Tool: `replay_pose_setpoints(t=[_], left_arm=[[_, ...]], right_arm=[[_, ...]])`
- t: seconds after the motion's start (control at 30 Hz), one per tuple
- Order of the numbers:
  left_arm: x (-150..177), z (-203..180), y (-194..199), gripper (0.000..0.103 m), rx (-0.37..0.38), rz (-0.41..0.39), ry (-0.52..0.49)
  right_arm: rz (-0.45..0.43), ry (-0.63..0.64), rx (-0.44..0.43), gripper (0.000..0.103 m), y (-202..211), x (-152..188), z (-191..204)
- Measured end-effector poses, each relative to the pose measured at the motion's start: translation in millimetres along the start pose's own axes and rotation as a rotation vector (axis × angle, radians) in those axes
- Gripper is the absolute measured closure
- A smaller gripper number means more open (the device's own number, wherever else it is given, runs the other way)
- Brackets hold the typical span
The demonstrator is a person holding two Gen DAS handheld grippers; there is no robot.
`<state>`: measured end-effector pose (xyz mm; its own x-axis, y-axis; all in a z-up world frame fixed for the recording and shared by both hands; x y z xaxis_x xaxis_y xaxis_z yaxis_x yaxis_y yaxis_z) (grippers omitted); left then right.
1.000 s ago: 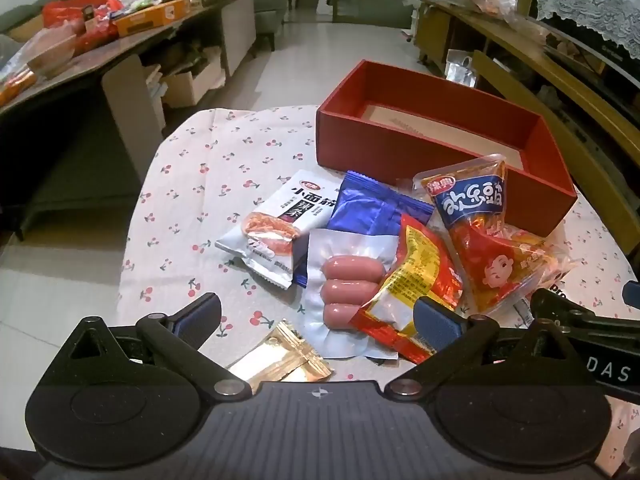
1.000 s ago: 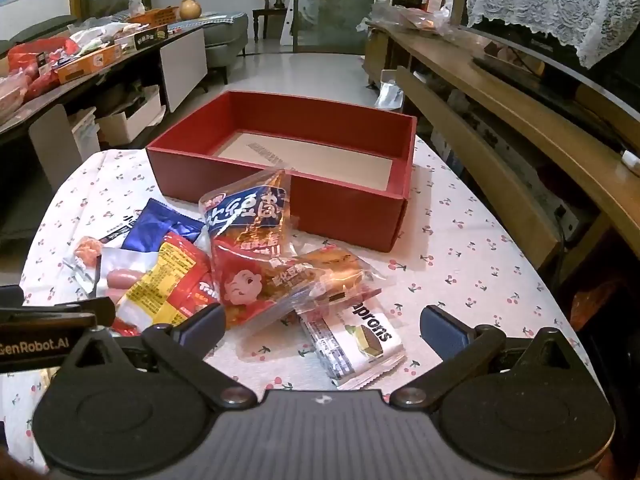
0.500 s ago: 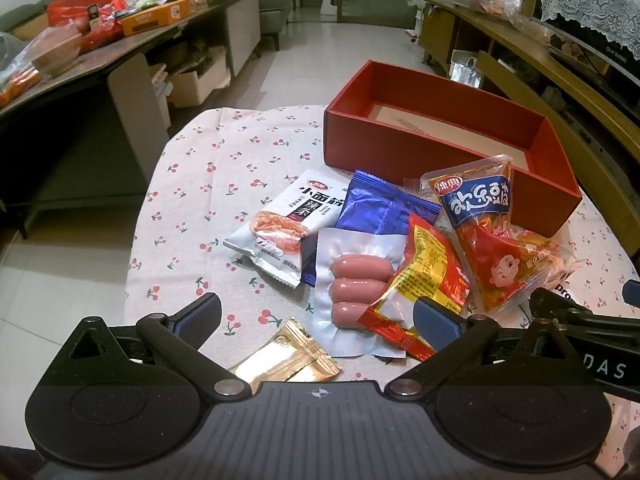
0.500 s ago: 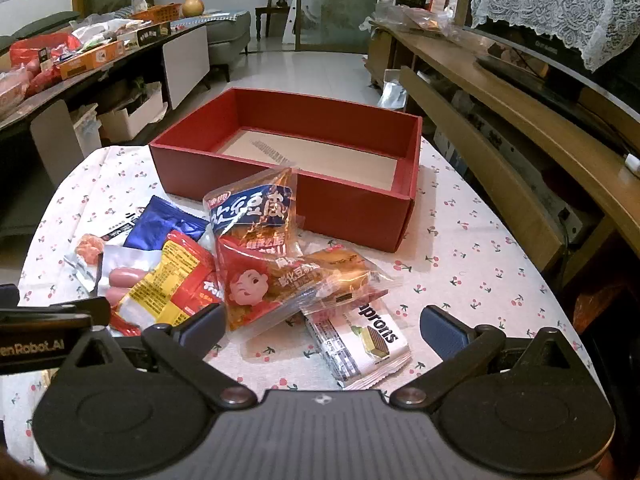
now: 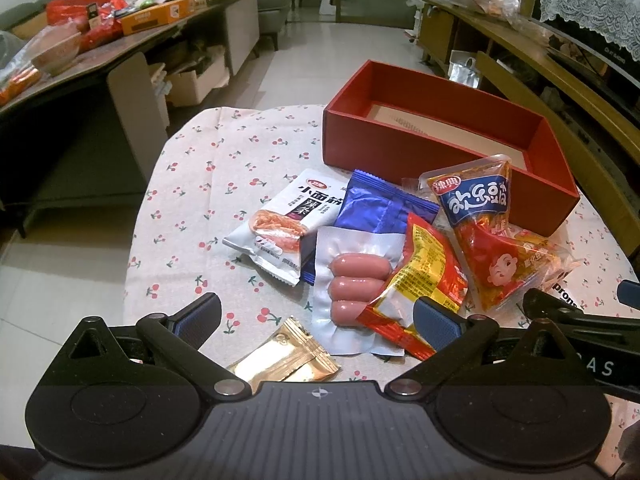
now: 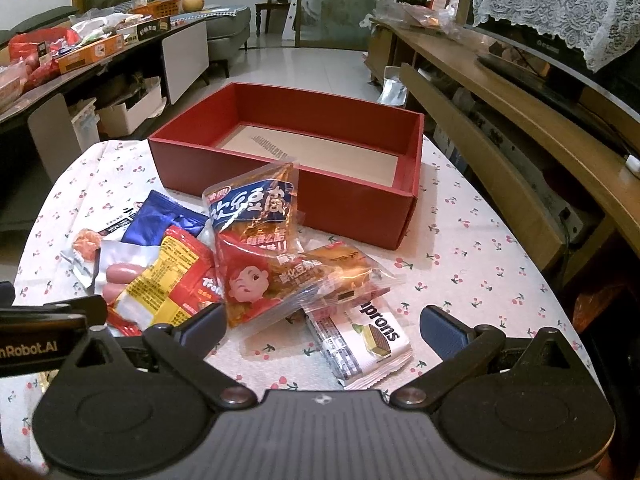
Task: Organize snacks
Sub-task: 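Move both tools toward the snack pile on the table, then grasp the gold wrapped cake with left tool while right tool grasps the Trolli bag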
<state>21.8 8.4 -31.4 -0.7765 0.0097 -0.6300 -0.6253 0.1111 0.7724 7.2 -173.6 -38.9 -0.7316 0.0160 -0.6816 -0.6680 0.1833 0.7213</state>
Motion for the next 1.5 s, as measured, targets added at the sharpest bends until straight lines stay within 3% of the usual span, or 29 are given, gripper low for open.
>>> replay_pose_setpoints(t=[0.73,0.93,1.4,1.5], left_arm=[[0.2,17.9,-4.4,0.000,0.006,0.028,0.052],[0.4,24.8,-4.7,0.000,0.019,0.035,0.026],[15.6,31.0,-11.0,0.002,0.065,0.109,-0.206],[18.2,32.4,-17.3,0.007,0.081,0.135,-0.250]], right_arm=[[0.012,0.045,-0.018,0.000,-7.1,-5.5,18.0],[0.018,0.049,-0.043,0.000,-5.8,-7.4,20.0],[0.055,0.077,-0.111,0.000,-1.5,-7.1,27.5],[0.065,0.046,-0.138,0.000,1.6,-9.4,24.7]])
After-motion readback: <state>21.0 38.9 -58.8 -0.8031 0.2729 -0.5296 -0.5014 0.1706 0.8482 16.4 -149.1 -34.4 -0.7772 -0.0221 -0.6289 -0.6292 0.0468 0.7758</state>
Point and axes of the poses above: each gripper's, at about its wrist camera, not at the fingertips, and y roughly against the way its jaws point, z to its left, x to its underside, the point moved 4 cm from there along -y, roughly the way its jaws point, and after that the axes turned 7 degrees about x, right-handed, at the moved point
